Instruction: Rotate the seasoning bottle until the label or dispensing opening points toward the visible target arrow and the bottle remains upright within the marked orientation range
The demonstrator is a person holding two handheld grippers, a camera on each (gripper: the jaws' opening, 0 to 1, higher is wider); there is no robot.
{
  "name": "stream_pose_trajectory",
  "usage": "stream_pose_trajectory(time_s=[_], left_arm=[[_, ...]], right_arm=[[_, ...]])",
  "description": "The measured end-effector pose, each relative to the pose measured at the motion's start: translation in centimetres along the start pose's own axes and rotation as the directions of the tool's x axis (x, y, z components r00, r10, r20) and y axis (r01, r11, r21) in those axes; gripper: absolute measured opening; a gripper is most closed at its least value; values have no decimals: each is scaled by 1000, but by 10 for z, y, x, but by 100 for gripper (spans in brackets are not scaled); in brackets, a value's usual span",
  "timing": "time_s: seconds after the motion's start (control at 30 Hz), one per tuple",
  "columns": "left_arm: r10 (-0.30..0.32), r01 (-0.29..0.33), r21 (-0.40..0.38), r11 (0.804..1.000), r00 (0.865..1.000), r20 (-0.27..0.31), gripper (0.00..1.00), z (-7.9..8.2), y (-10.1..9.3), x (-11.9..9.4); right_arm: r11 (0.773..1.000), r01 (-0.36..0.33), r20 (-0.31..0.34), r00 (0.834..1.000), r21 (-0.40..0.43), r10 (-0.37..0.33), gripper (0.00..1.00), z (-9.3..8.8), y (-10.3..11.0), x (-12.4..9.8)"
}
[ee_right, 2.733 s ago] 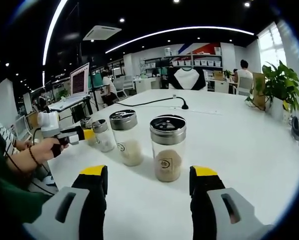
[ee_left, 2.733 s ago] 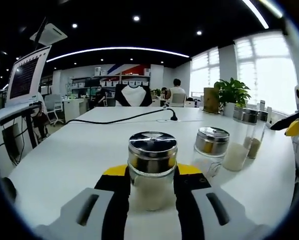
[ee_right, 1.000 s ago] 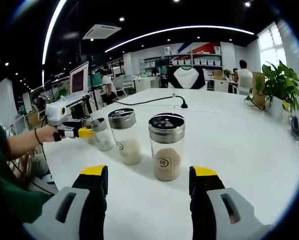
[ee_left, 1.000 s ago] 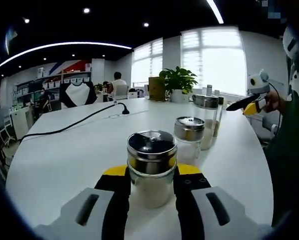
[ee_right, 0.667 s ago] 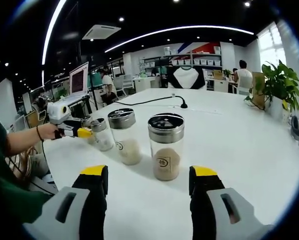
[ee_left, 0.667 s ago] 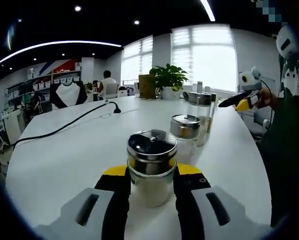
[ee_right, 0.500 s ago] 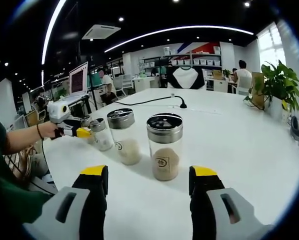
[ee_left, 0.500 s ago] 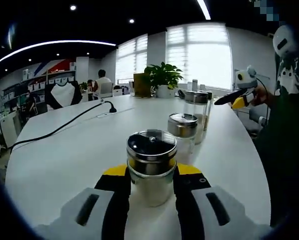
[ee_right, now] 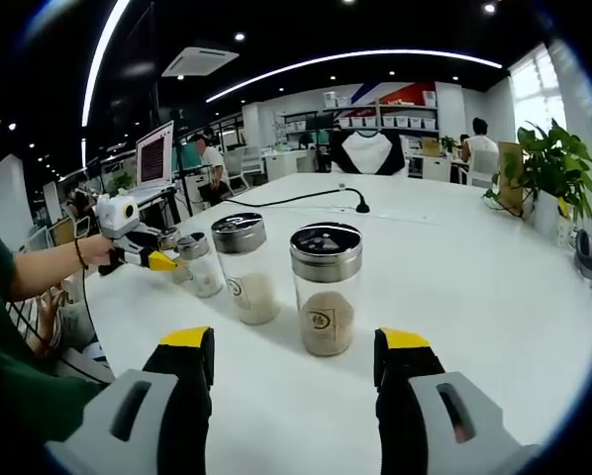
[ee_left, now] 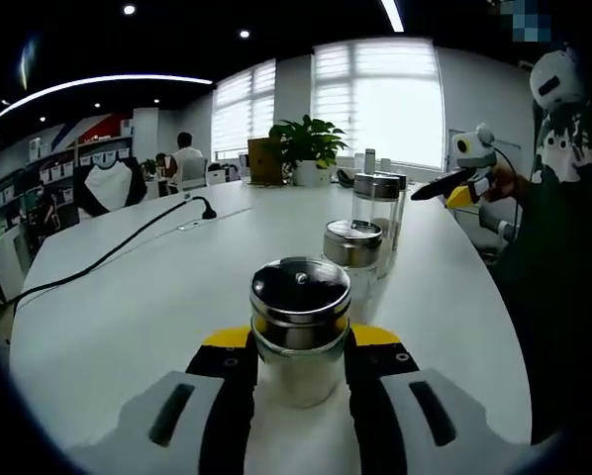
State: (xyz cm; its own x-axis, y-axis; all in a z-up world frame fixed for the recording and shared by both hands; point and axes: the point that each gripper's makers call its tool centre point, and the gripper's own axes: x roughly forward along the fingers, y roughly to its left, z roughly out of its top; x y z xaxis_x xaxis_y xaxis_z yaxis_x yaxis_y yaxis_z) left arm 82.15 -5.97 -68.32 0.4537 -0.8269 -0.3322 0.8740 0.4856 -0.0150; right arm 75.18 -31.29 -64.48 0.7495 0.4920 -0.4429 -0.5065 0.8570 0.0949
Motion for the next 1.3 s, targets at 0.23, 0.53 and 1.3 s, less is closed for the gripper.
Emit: stream_pose_trajectory(time_s=[0.23, 0.53, 1.3], left_arm=[[76, -75, -37, 997, 997, 14, 55, 3, 8, -4], [191, -186, -102, 977, 980, 47, 53, 6, 3, -9], [595, -558, -339, 757, 803, 7, 55, -3, 10, -17]], right_arm=[[1000, -7, -6, 1000, 2, 7, 65, -2, 1, 1], [1000, -1, -9, 1000, 18, 1, 63, -5, -3, 0], [1000, -11, -14, 1000, 9, 11, 63, -5, -2, 2]])
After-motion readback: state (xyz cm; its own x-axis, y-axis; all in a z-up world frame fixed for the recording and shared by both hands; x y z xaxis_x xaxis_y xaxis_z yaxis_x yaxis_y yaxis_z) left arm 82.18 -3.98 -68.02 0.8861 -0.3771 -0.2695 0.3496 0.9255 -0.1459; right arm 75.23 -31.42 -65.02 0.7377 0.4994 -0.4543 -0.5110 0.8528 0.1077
